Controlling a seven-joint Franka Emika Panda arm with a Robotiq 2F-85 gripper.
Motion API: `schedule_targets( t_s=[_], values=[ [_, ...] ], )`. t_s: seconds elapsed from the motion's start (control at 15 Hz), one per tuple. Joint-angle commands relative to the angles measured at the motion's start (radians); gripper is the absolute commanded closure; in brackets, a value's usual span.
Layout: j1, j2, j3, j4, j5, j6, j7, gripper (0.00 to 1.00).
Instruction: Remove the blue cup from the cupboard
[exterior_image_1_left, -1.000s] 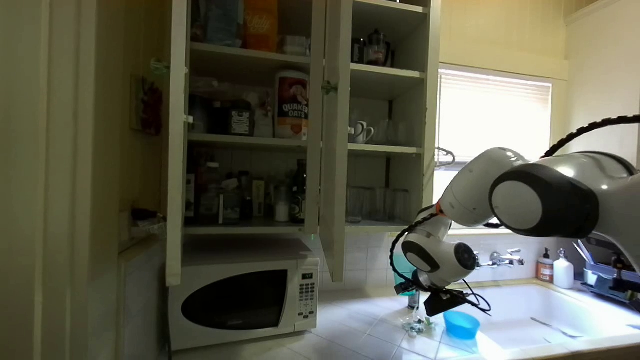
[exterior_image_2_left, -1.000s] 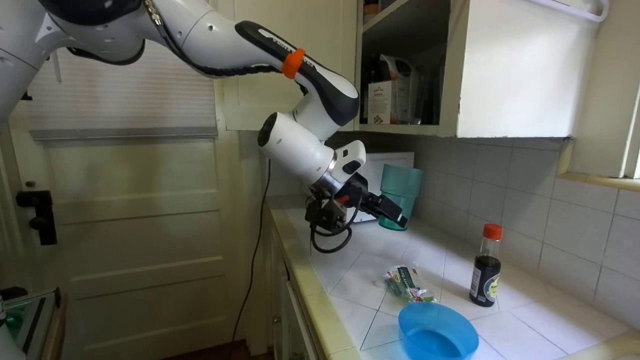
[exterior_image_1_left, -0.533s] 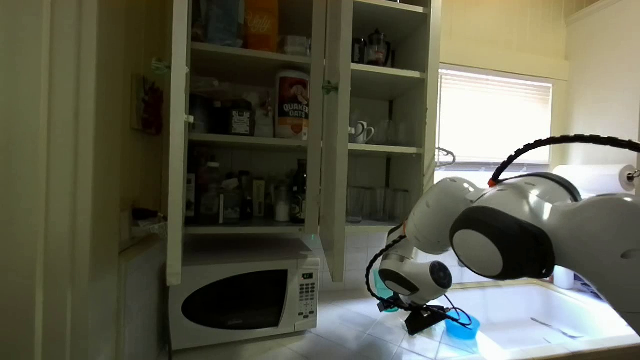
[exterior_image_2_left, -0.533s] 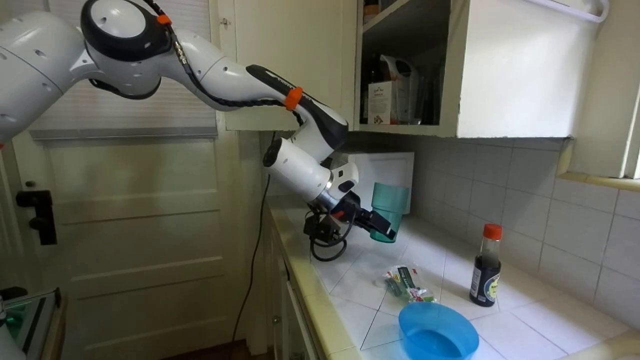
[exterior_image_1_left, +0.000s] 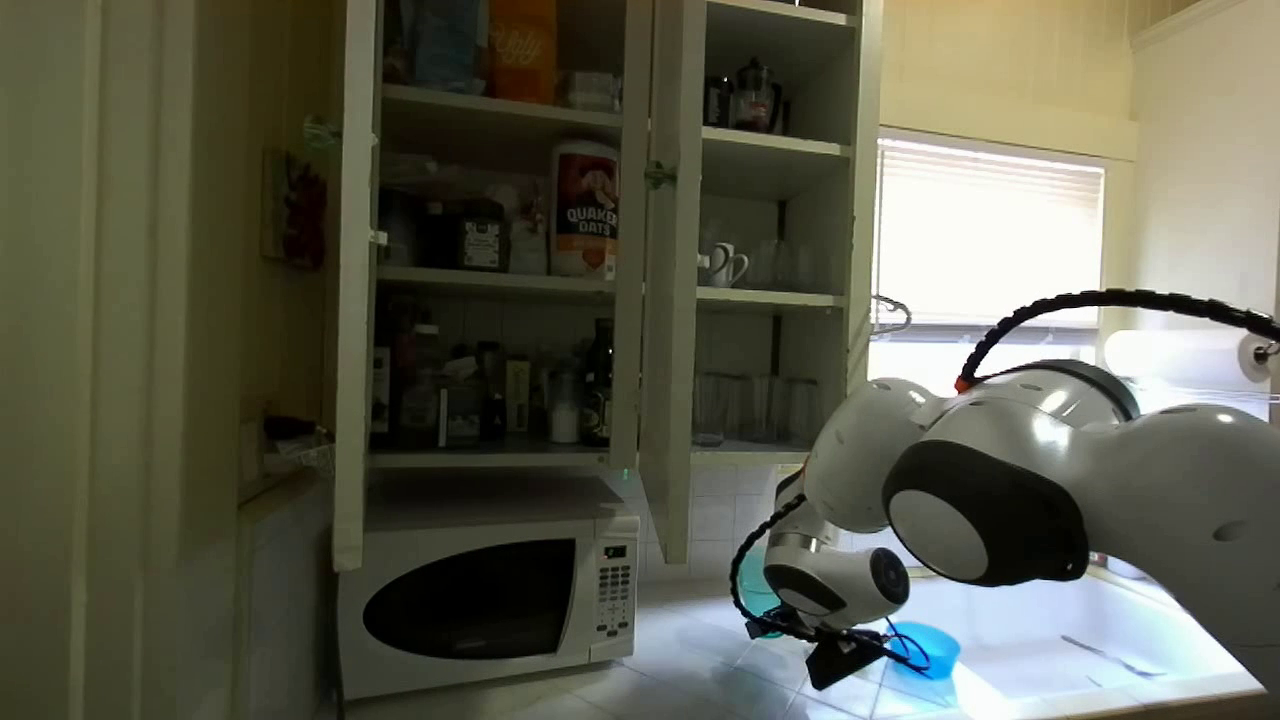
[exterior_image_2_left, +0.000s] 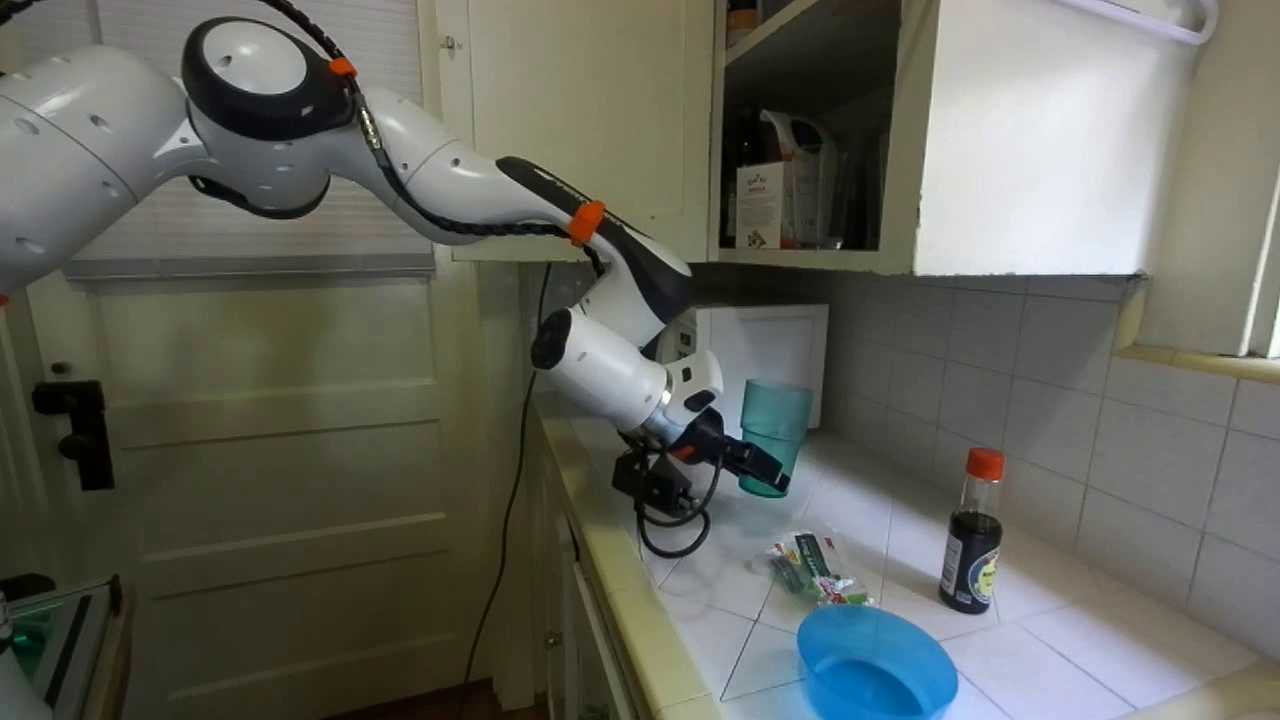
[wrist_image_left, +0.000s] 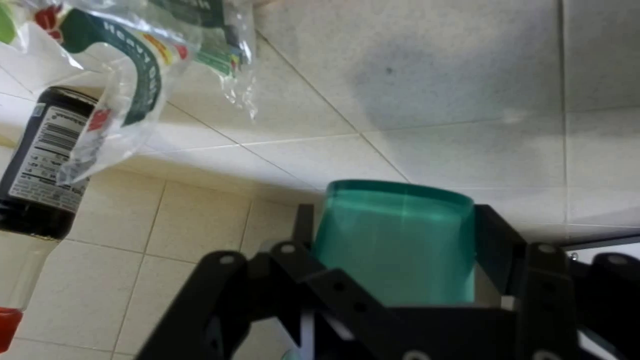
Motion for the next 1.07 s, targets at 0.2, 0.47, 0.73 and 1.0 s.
schedule_targets(
  t_s=[0.2,0.47,0.73,1.0],
  values=[
    [-0.075,-0.016,0.058,-0.031,-0.105,-0.114,0.043,0.47],
    [-0.123,-0.007,0.094,-0.019,-0.206,-0.132,0.117,0.47],
    [-0.153,0.001,0.119,-0.009,-0.28,-0.14,0.18,0.47],
    [-0.167,0.003,0.132,-0.003,-0.318,-0.136,0.214,0.47]
  ],
)
